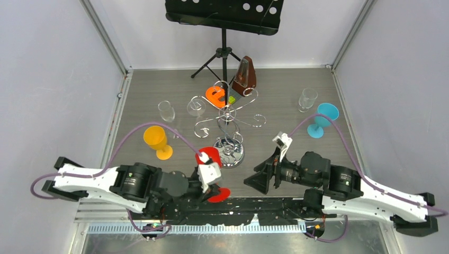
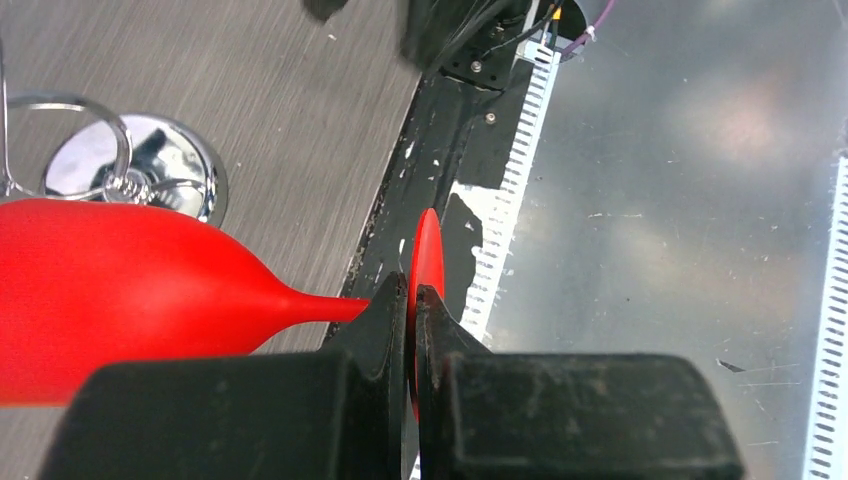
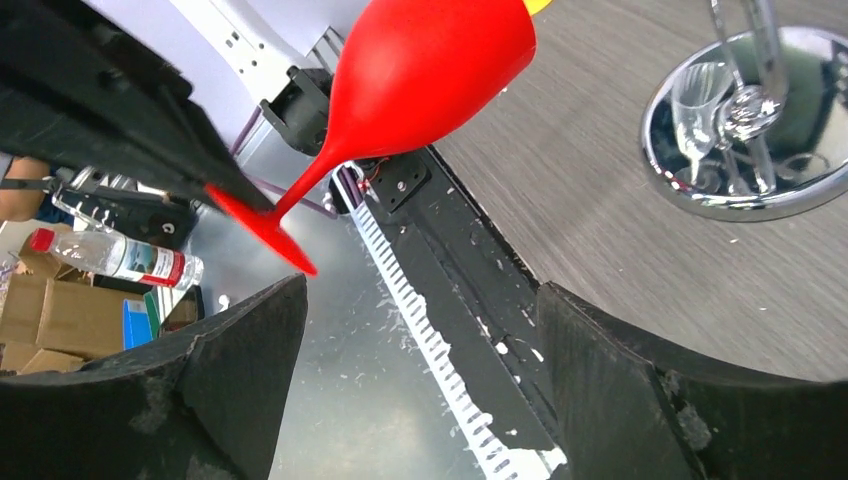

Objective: Take the wine glass off the wine glass rack
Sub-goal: Place the wine glass at the center of the board.

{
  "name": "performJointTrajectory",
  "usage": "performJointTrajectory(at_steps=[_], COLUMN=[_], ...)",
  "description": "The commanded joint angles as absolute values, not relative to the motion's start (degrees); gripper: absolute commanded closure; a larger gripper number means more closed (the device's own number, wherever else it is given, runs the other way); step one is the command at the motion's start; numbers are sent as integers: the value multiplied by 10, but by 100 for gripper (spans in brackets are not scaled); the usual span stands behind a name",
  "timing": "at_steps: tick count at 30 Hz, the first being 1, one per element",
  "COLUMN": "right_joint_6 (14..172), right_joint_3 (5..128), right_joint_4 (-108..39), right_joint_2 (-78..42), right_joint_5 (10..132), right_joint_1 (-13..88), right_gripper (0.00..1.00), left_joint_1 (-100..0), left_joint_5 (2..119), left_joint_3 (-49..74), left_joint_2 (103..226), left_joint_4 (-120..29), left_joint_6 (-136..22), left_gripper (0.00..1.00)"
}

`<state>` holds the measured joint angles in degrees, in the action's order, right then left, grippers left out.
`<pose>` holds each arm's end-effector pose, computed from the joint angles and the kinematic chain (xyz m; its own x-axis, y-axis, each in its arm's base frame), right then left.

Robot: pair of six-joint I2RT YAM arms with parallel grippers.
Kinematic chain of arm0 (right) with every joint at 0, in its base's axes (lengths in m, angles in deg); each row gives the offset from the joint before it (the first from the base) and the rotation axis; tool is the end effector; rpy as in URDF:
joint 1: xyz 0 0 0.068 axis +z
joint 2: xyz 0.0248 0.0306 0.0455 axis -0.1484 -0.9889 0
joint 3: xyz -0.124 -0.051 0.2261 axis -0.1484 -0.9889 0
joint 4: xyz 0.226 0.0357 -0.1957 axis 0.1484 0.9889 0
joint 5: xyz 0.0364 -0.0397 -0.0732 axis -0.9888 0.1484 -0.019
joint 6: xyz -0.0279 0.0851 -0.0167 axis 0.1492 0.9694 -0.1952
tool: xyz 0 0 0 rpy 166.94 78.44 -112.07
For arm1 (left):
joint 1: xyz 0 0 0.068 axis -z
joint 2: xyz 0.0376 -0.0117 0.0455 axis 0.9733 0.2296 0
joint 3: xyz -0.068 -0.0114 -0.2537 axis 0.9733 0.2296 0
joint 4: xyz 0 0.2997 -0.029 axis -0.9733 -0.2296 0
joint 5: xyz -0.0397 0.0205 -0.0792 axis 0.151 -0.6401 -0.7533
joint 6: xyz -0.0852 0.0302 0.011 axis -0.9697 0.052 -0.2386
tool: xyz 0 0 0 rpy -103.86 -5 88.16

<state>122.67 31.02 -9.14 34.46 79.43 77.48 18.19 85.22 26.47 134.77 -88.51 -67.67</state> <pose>0.0786 0.2018 0.3137 -0.6230 0.0343 -0.7815 -0.6948 0.4346 0.5730 0.0022 -0.2447 0.3438 -0.3270 0.3807 -0.8650 0.9212 0.3325 -0.2019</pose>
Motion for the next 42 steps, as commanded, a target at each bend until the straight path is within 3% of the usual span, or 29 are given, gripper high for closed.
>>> performJointTrajectory(at_steps=[1, 13, 25, 39, 42], right_joint_6=[1269, 1341, 1369, 1392, 1394], right_joint_3=[319, 303, 339, 342, 341], right_joint_4=[-138, -220, -230, -258, -264], right_joint_2=[296, 271, 197, 154, 148], right_joint_5=[912, 991, 959, 896, 888], right_joint_1=[853, 947, 981, 989, 988], right_gripper=[10, 11, 13, 34, 43], left_joint_1=[252, 345, 402, 439, 450], left_joint_5=[987, 1068, 1133, 1206, 1221], left_joint_3=[206, 174, 150, 154, 154], left_joint_2=[1402, 1488, 1543, 1555, 1556], left_joint_4=[-878, -882, -876, -833, -821], left_joint_6=[-665, -691, -677, -646, -632], left_gripper=[100, 100, 100, 100, 100])
